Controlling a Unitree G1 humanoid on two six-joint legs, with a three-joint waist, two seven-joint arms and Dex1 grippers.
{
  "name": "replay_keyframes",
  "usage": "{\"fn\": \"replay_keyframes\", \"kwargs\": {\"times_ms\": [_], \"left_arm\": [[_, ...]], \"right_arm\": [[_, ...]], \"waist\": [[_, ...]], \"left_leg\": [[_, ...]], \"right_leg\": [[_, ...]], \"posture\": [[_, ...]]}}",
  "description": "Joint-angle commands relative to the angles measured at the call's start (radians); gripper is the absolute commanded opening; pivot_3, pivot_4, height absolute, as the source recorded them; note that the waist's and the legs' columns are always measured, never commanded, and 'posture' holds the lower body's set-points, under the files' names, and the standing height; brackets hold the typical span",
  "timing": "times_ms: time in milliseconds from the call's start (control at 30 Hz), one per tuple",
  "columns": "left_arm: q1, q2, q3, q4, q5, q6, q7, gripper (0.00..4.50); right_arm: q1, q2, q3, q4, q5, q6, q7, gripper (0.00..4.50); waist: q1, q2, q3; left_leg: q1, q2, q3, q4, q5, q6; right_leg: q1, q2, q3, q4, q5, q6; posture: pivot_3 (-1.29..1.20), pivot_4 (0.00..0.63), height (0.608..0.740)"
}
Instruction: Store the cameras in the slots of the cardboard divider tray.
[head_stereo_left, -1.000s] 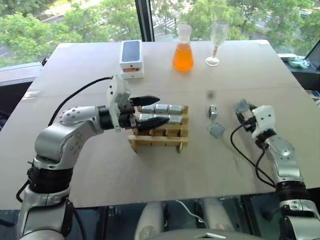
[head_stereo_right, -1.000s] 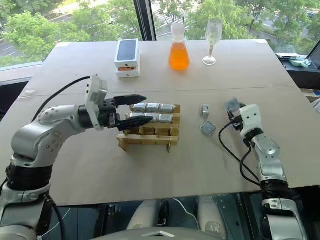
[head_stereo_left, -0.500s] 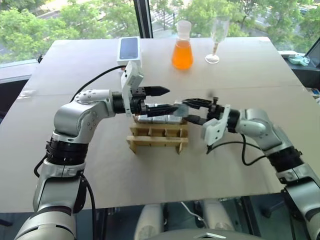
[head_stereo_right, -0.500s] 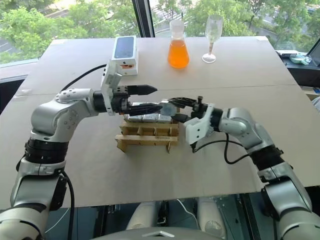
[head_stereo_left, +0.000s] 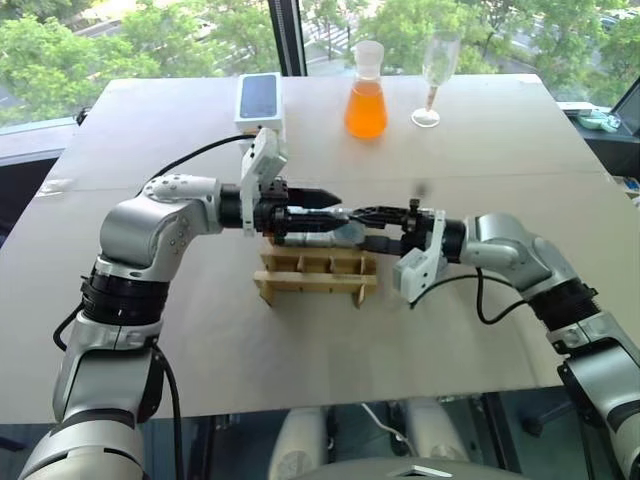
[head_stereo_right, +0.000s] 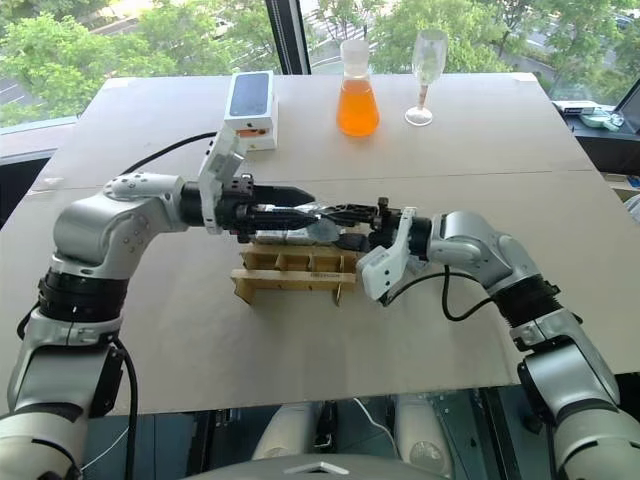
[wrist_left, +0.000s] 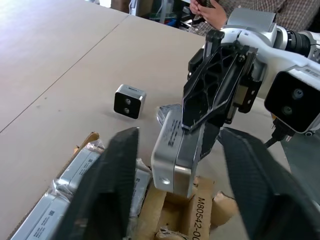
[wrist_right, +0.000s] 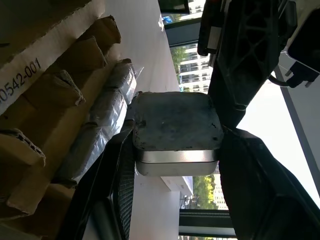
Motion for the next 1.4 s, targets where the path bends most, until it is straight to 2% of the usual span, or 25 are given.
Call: {"fn": "replay_keyframes", "kwargs": {"times_ms": [33, 500, 600, 633, 733, 833, 900, 933, 1033, 1133, 1200, 1267, 1400], "left_arm": [[-0.031, 0.023, -0.016, -0.007, 0.012, 0.007, -0.047, 1.98], [-0.092, 0.013, -0.094, 0.059, 0.099, -0.028, -0.148, 1.98], [-0.106, 0.0, -0.089, 0.07, 0.097, -0.027, -0.149, 1.32], [-0.108, -0.001, -0.091, 0.071, 0.099, -0.028, -0.153, 0.92], [-0.105, 0.004, -0.099, 0.068, 0.112, -0.035, -0.171, 0.81], [-0.097, 0.009, -0.102, 0.061, 0.117, -0.034, -0.183, 0.81], [-0.094, 0.012, -0.101, 0.059, 0.12, -0.036, -0.186, 0.81], [-0.092, 0.019, -0.101, 0.067, 0.133, -0.063, -0.192, 0.81], [-0.09, 0.029, -0.076, 0.101, 0.155, -0.132, -0.203, 0.81], [-0.074, 0.026, -0.012, 0.143, 0.154, -0.236, -0.198, 0.81], [-0.046, 0.021, 0.043, 0.164, 0.134, -0.289, -0.192, 0.81], [0.005, 0.051, 0.069, 0.175, 0.141, -0.347, -0.23, 0.81], [0.092, 0.113, 0.083, 0.2, 0.172, -0.429, -0.296, 0.81]], "right_arm": [[-0.039, 0.001, -0.007, -0.024, 0.019, -0.023, -0.014, 1.85], [-0.05, 0.001, 0.002, -0.034, 0.011, -0.038, -0.013, 1.85], [-0.043, 0.001, 0.007, -0.038, 0.013, -0.034, -0.006, 1.85], [-0.041, 0.0, 0.009, -0.039, 0.014, -0.032, -0.004, 1.85], [-0.026, -0.003, 0.015, -0.05, 0.033, -0.008, 0.02, 1.85], [-0.008, -0.007, 0.015, -0.072, 0.07, 0.037, 0.052, 3.34], [0.007, -0.001, 0.006, -0.081, 0.106, 0.057, 0.055, 4.14], [0.03, -0.001, -0.001, -0.09, 0.152, 0.091, 0.07, 4.47], [0.117, -0.04, -0.014, -0.15, 0.308, 0.184, 0.147, 4.47], [0.258, -0.094, -0.051, -0.29, 0.57, 0.362, 0.238, 4.47], [0.392, -0.119, -0.089, -0.465, 0.901, 0.568, 0.271, 4.47], [0.521, -0.137, -0.144, -0.601, 1.138, 0.767, 0.231, 4.47], [0.716, -0.18, -0.256, -0.691, 1.324, 0.936, 0.254, 4.47]], "waist": [[-0.002, 0.0, 0.0], [-0.002, 0.0, 0.0], [-0.002, 0.0, 0.0], [-0.002, 0.0, 0.0], [-0.002, 0.0, 0.0], [-0.002, 0.0, 0.0], [-0.002, 0.0, 0.0], [-0.001, 0.0, 0.0], [0.001, 0.0, 0.0], [0.01, 0.0, 0.0], [0.019, -0.001, 0.0], [0.018, 0.0, 0.0], [0.02, -0.001, 0.0]], "left_leg": [[0.0, 0.0, 0.0, 0.0, 0.0, 0.0], [0.0, 0.0, 0.0, 0.0, 0.0, 0.0], [0.0, 0.0, 0.0, 0.0, 0.0, 0.0], [0.0, 0.0, 0.0, 0.0, 0.0, 0.0], [0.0, 0.0, 0.0, 0.0, 0.0, 0.0], [0.0, 0.0, 0.0, 0.0, 0.0, 0.0], [0.0, 0.0, 0.0, 0.0, 0.0, 0.0], [0.0, 0.0, 0.0, 0.001, 0.0, 0.0], [0.0, 0.0, 0.0, 0.001, 0.0, 0.0], [0.0, 0.0, -0.001, 0.001, 0.0, 0.0], [0.0, 0.0, -0.001, 0.001, 0.0, 0.0], [0.0, 0.001, -0.002, 0.001, 0.0, 0.0], [0.002, 0.001, -0.002, 0.001, -0.001, 0.001]], "right_leg": [[0.0, 0.0, 0.0, 0.0, 0.0, 0.0], [0.0, 0.001, 0.0, 0.0, 0.0, 0.0], [0.0, 0.0, 0.0, 0.0, 0.0, 0.0], [0.0, 0.0, 0.0, 0.0, 0.0, 0.0], [0.0, 0.001, 0.0, 0.0, 0.0, 0.0], [0.0, 0.001, 0.0, 0.0, 0.0, 0.0], [0.0, 0.0, 0.0, 0.001, 0.0, 0.0], [0.0, 0.0, 0.0, 0.001, 0.0, 0.0], [0.0, 0.0, 0.0, 0.001, 0.0, 0.0], [0.0, 0.0, 0.0, 0.0, 0.0, 0.0], [0.0, -0.001, 0.0, 0.0, 0.0, 0.0], [0.001, -0.002, 0.0, 0.0, 0.0, 0.0], [0.003, -0.006, 0.0, 0.0, 0.0, 0.0]], "posture": [[0.0, 0.15, 0.74], [0.0, 0.15, 0.74], [0.0, 0.15, 0.74], [0.0, 0.15, 0.74], [0.0, 0.15, 0.74], [0.0, 0.15, 0.74], [0.0, 0.15, 0.74], [0.0, 0.15, 0.74], [0.0, 0.15, 0.74], [0.0, 0.15, 0.74], [0.0, 0.15, 0.74], [0.0, 0.15, 0.74], [0.0, 0.15, 0.74]]}}
